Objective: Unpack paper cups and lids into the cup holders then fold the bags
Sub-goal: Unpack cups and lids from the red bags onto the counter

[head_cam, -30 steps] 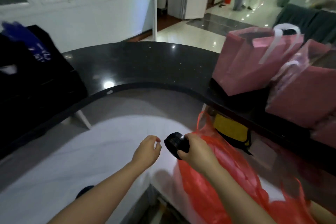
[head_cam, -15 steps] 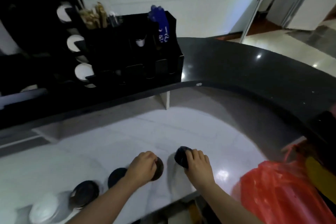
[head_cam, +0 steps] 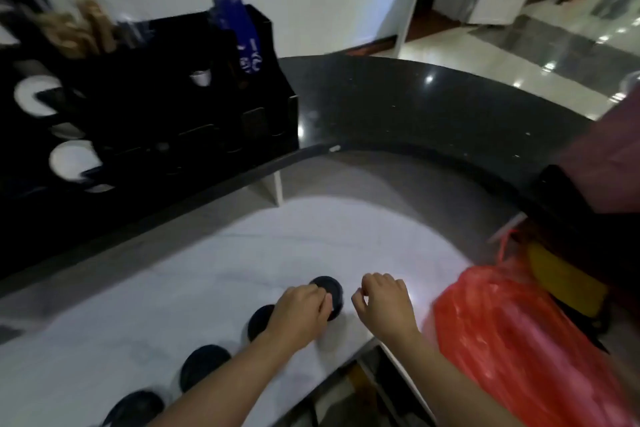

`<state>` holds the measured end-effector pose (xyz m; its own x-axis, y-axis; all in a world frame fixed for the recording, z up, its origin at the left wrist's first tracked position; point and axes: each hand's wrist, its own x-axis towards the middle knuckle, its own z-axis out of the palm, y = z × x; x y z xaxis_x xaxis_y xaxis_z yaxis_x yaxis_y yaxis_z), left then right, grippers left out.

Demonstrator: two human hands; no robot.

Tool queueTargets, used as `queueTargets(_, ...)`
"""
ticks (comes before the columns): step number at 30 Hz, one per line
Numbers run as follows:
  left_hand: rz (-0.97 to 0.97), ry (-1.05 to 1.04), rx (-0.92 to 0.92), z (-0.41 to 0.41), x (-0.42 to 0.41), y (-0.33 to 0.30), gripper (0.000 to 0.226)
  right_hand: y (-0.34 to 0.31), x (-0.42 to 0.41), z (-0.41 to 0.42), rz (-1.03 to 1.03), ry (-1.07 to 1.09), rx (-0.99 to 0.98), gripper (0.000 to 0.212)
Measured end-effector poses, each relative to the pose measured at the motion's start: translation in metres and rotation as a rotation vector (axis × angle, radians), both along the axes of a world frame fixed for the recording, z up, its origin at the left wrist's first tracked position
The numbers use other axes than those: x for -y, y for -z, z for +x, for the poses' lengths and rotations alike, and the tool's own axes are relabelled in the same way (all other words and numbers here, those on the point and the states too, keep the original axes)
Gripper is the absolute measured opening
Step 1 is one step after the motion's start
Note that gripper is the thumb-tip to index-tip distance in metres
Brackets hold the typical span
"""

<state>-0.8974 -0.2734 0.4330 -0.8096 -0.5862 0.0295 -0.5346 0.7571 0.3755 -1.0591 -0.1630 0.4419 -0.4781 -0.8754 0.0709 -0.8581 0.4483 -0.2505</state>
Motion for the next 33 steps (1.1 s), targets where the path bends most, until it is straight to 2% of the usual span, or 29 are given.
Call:
queueTargets(5, 0.029, 0.251, -0.093, -0.102, -0.032, -0.014, 0.034, -0.051, -0.064, -0.060, -0.082, 0.407, 0.090, 0.025)
queueTargets(10, -0.040, 0.533, -0.279, -0.187, -0.118, -0.049, 0.039, -0.089, -0.172, -0.101, -0.189, 0.699, 0.062, 0.027)
queueTargets(13, 0.018, 0.735, -0.384, -0.220, -0.179, -0.068, 0.039, -0.103, -0.242, -0.114, -0.244, 0.840, 0.037, 0.028)
queueTargets(18, 0.118, 0.870, -0.352, -0.256, -0.286, -0.078, 0.018, -0.114, -0.366, -0.132, -0.276, 1.028, 0.019, 0.028)
queueTargets(21, 0.138, 0.918, -0.276, -0.273, -0.349, -0.082, 0.028, -0.113, -0.440, -0.141, -0.249, 1.104, 0.027, 0.028)
queueTargets(23, 0.125, 0.940, -0.258, -0.283, -0.389, -0.085, 0.029, -0.110, -0.486, -0.149, -0.178, 1.101, 0.044, 0.025)
queueTargets(26, 0.099, 1.010, -0.303, -0.292, -0.439, -0.085, 0.023, -0.099, -0.543, -0.157, 0.000, 0.932, 0.129, 0.024)
queueTargets(28, 0.100, 1.043, -0.309, -0.297, -0.465, -0.082, 0.029, -0.089, -0.572, -0.156, 0.096, 0.822, 0.210, 0.024)
queueTargets(33, -0.037, 1.127, -0.026, -0.303, -0.504, -0.065, 0.021, -0.065, -0.617, -0.146, 0.223, 0.763, 0.337, 0.024)
